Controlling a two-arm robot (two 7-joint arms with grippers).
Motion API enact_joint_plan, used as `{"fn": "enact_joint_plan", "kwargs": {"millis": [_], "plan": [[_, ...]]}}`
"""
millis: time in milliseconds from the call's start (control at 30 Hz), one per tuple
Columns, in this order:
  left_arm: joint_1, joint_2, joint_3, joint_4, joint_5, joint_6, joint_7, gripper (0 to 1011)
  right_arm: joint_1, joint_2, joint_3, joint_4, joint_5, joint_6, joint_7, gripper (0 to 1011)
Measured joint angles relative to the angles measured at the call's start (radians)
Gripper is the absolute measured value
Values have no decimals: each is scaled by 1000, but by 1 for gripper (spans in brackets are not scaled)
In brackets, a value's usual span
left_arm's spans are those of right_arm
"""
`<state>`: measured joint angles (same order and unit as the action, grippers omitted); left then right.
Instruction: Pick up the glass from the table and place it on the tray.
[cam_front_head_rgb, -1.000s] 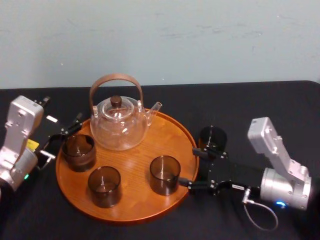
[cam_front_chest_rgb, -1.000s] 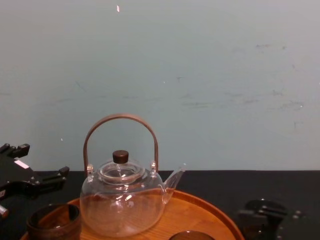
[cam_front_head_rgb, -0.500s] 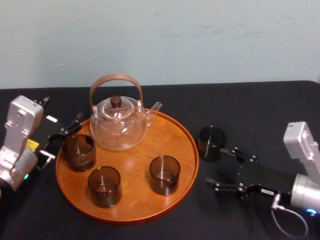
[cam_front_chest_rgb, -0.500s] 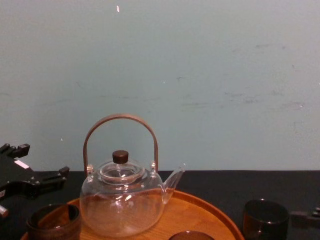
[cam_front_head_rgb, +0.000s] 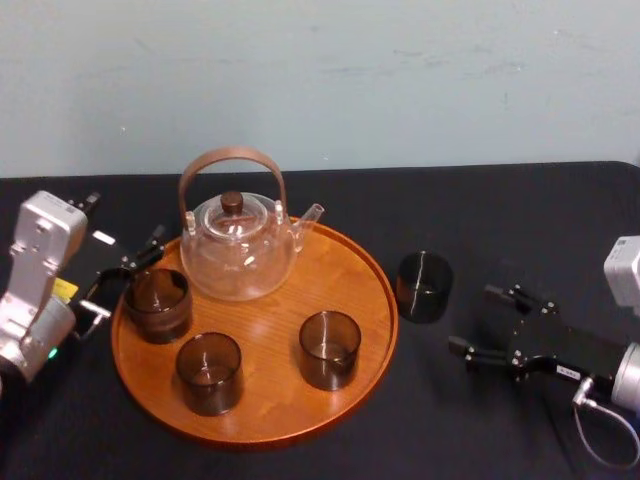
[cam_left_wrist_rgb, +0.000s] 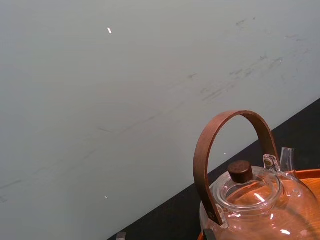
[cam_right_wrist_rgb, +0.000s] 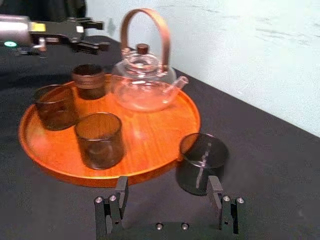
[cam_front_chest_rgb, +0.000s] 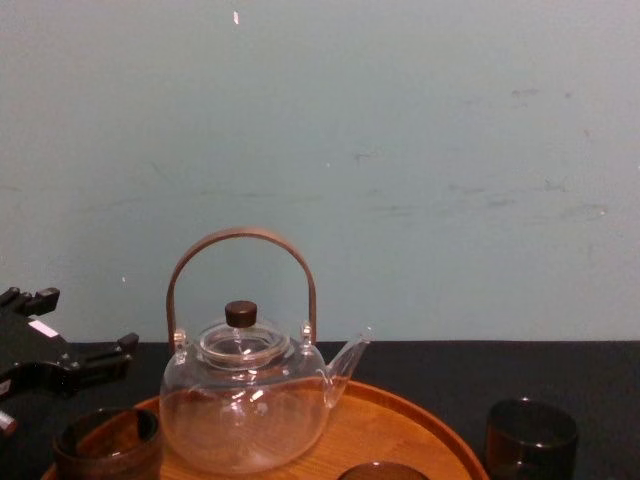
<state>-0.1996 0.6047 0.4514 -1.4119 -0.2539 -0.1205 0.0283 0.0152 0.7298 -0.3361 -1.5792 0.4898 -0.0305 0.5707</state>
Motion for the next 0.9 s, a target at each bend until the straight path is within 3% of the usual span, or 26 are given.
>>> {"fn": "enact_joint_plan", "kwargs": {"millis": [433, 900], "plan": [[0, 0, 0, 0, 0, 0, 0, 1001, 8, -51, 42, 41, 0, 68, -68, 1002], [0, 0, 0, 0, 0, 0, 0, 1002, 85, -89, 14, 101, -21, 135, -62, 1002]]}}
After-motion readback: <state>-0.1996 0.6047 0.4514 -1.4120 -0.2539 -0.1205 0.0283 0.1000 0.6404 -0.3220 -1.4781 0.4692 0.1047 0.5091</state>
